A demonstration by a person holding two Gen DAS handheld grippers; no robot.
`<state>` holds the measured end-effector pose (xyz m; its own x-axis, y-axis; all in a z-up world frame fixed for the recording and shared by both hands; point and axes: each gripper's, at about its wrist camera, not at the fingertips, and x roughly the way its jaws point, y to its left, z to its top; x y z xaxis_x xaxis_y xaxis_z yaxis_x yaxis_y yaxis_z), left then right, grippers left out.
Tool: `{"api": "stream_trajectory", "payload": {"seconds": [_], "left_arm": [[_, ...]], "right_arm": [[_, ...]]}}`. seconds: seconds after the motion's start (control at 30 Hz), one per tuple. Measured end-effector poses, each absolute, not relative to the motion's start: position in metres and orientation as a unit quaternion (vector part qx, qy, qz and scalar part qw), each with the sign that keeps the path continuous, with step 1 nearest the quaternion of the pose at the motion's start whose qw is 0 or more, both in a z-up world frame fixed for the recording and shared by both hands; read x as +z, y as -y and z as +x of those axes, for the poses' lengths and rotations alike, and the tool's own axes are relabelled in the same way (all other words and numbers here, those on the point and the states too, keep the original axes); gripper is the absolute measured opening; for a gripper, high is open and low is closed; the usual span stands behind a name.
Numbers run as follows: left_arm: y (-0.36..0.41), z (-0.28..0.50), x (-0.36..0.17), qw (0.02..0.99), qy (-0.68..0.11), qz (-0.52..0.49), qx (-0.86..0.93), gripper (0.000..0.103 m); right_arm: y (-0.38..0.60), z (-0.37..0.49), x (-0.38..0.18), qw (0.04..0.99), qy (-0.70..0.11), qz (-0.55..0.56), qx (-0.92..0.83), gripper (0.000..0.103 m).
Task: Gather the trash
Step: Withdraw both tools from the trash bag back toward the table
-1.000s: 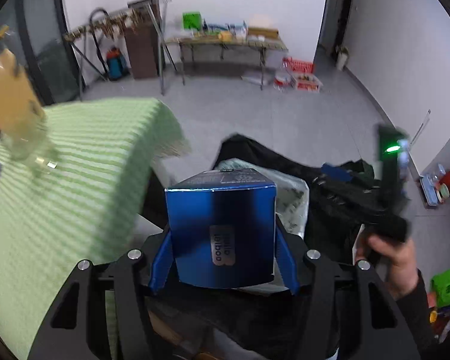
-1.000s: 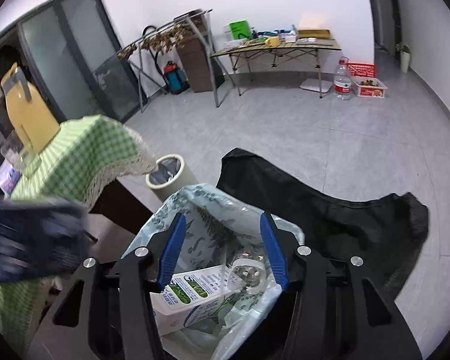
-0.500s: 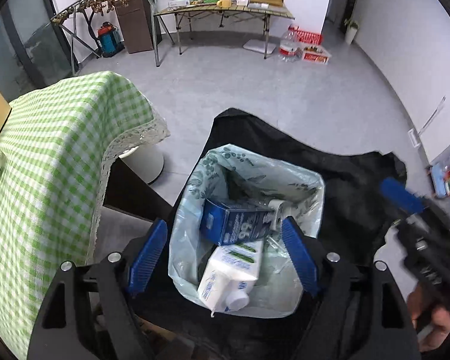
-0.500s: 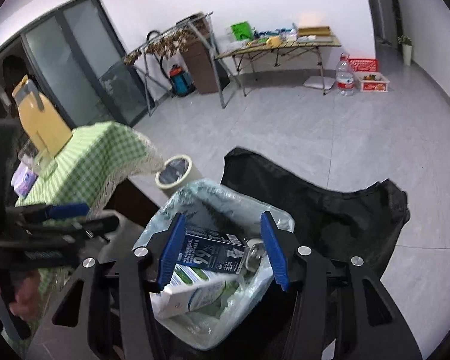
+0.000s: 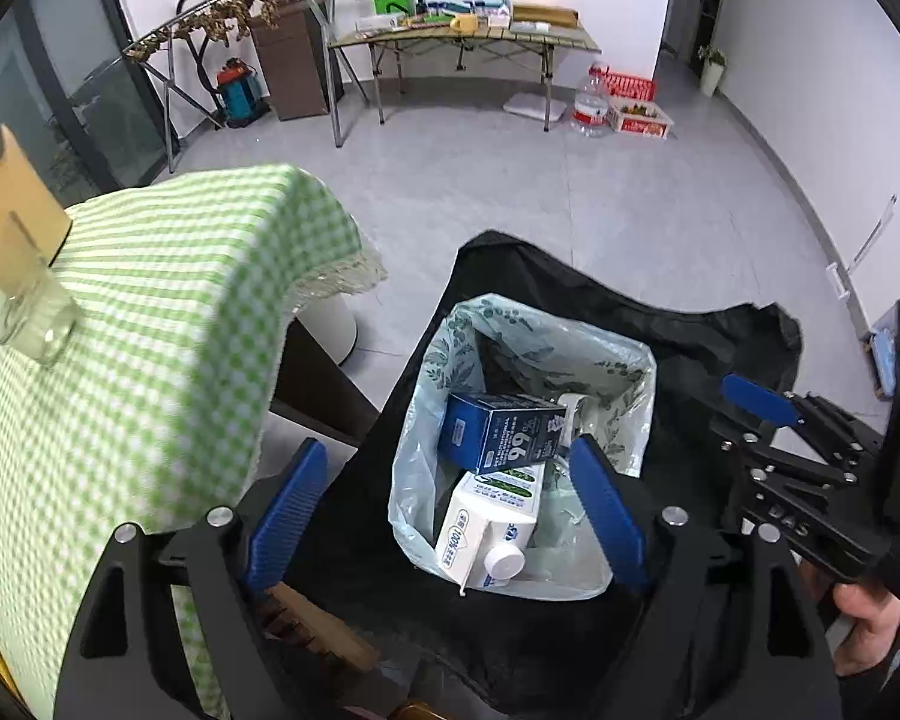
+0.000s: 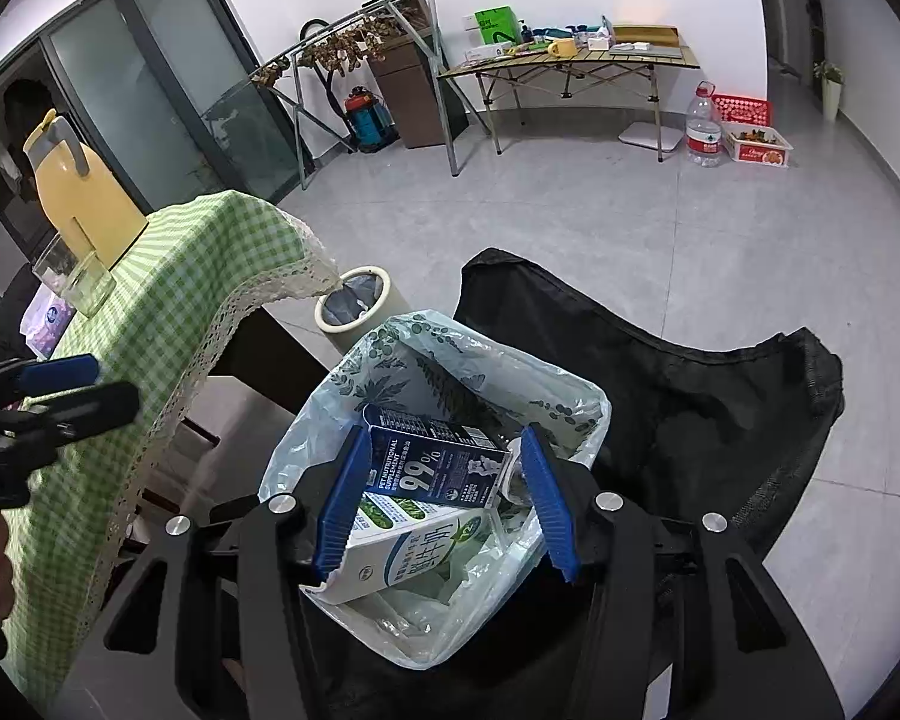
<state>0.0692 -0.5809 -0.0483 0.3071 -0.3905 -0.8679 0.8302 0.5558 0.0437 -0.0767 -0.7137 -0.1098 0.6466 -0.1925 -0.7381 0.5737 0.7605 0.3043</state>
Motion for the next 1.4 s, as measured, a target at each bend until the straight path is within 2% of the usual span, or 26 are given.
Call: {"api": "stream_trajectory", "payload": {"seconds": [0.13,0.37,0.43,0.93,1.4], "left_arm": [[0.563,0.065,-0.026,0.779,-0.416,0.241,-0.402,0.085],[0.523,0.059,0.009,0.795,-0.388,0.222,-0.410,0.086],[0.510,0.058,0.017,0.801,-0.382,0.213,-0.409,0.086],[0.357,0.052,0.101,0.879,-0.281,0.127,-0.363,0.096],[0.203,0.072,0.117,0.934,-0.239,0.078,-0.252,0.096]], "right_arm": [[0.708,-0.080,-0.105,0.867,-0.356,0.265,-0.224,0.055],[0.698,-0.083,-0.090,0.868,-0.357,0.247,-0.241,0.056],[0.691,-0.083,-0.083,0.871,-0.356,0.231,-0.247,0.059],[0.616,-0.052,-0.011,0.911,-0.315,0.141,-0.225,0.070],[0.526,-0.009,0.037,0.944,-0.257,0.108,-0.175,0.073]]}}
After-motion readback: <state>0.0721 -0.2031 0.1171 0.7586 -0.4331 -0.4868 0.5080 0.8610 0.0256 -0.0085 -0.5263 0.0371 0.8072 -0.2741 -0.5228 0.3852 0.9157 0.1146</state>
